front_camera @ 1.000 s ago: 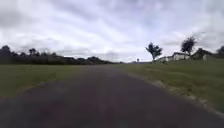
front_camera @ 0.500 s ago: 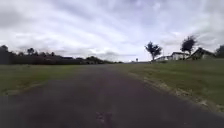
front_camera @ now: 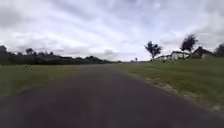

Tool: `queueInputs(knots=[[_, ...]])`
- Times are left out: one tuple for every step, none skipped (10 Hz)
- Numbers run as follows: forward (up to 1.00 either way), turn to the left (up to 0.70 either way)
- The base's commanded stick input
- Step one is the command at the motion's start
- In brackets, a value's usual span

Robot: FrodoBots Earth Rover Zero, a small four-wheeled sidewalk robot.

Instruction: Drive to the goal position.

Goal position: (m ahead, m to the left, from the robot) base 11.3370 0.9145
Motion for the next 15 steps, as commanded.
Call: queueInputs(knots=[[0.70, 0.00], [0.70, 0.00], [0.70, 0.00], [0.70, 0.00], [0.70, 0.00], [0.70, 0.00], [0.70, 0.00], [0.70, 0.00], [0.70, 0.00], [0.70, 0.00], [0.70, 0.00], [0.70, 0.00], [0.70, 0.00], [0.70, 0.00], [0.70, 0.00]])
